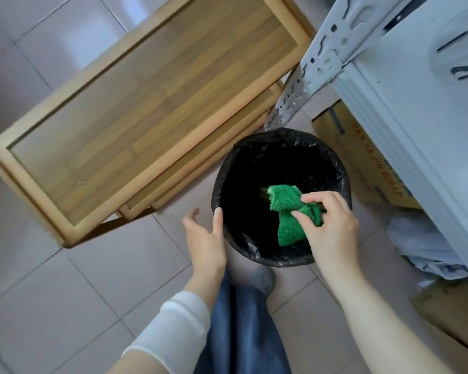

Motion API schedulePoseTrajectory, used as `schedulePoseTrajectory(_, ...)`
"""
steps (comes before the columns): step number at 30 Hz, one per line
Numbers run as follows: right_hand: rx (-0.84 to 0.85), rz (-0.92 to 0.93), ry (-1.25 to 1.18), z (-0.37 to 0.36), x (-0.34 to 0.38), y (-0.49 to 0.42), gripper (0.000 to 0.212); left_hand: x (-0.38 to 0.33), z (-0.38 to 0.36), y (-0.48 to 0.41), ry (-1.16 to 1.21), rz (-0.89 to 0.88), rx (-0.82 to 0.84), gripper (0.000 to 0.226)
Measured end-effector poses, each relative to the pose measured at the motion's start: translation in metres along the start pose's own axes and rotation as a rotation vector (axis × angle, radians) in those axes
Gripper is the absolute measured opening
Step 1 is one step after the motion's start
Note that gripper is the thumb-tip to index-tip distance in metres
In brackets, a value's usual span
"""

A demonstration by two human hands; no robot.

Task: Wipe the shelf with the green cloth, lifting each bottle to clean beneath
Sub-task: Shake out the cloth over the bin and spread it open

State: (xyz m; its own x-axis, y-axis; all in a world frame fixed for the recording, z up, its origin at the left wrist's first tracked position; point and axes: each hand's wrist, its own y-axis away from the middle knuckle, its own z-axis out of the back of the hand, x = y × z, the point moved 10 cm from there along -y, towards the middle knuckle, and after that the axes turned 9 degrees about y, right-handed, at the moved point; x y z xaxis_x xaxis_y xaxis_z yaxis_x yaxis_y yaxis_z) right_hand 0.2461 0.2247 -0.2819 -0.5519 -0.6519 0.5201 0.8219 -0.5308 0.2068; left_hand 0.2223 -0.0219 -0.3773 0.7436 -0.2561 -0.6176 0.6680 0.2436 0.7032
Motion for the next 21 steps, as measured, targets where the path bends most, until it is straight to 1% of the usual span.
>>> schedulePoseTrajectory(1, 0.009, -0.006, -0.014, 0.007, 0.005, 0.004, 0.02, -0.028, 0.004, 0.015, 0.014, -0.15, 0.011, 0.043)
schedulePoseTrajectory(2, 0.016, 0.009, -0.027, 0.017, 0.013, 0.009, 0.021, -0.058, 0.001, 0.033, 0.022, -0.308, 0.082, 0.041)
schedulePoseTrajectory(3, 0.019, 0.038, -0.036, 0.027, 0.024, 0.014, 0.021, -0.085, -0.008, 0.053, 0.008, -0.444, 0.196, 0.041)
schedulePoseTrajectory(4, 0.019, 0.068, -0.043, 0.04, 0.035, 0.019, 0.021, -0.107, -0.02, 0.075, -0.026, -0.543, 0.321, 0.042)
schedulePoseTrajectory(5, 0.017, 0.09, -0.05, 0.053, 0.046, 0.024, 0.021, -0.123, -0.029, 0.094, -0.066, -0.593, 0.432, 0.041)
schedulePoseTrajectory(7, 0.004, 0.096, -0.07, 0.083, 0.064, 0.036, 0.02, -0.145, -0.038, 0.124, -0.132, -0.602, 0.58, 0.035)
schedulePoseTrajectory(10, -0.007, 0.078, -0.104, 0.13, 0.085, 0.055, 0.019, -0.172, -0.032, 0.161, -0.249, -0.604, 0.688, 0.025)
schedulePoseTrajectory(13, -0.013, 0.071, -0.111, 0.178, 0.108, 0.08, 0.022, -0.208, -0.011, 0.204, -0.282, -0.674, 0.715, 0.013)
schedulePoseTrajectory(16, -0.055, 0.092, -0.098, 0.23, 0.131, 0.104, 0.022, -0.24, 0.014, 0.249, -0.247, -0.645, 0.734, 0.011)
schedulePoseTrajectory(17, -0.076, 0.09, -0.086, 0.247, 0.136, 0.111, 0.021, -0.251, 0.024, 0.258, -0.224, -0.623, 0.706, 0.014)
schedulePoseTrajectory(20, -0.184, 0.058, -0.053, 0.297, 0.144, 0.13, 0.016, -0.293, 0.059, 0.27, -0.107, -0.587, 0.541, 0.022)
schedulePoseTrajectory(21, -0.217, 0.038, -0.046, 0.313, 0.146, 0.137, 0.014, -0.309, 0.072, 0.274, -0.07, -0.602, 0.494, 0.023)
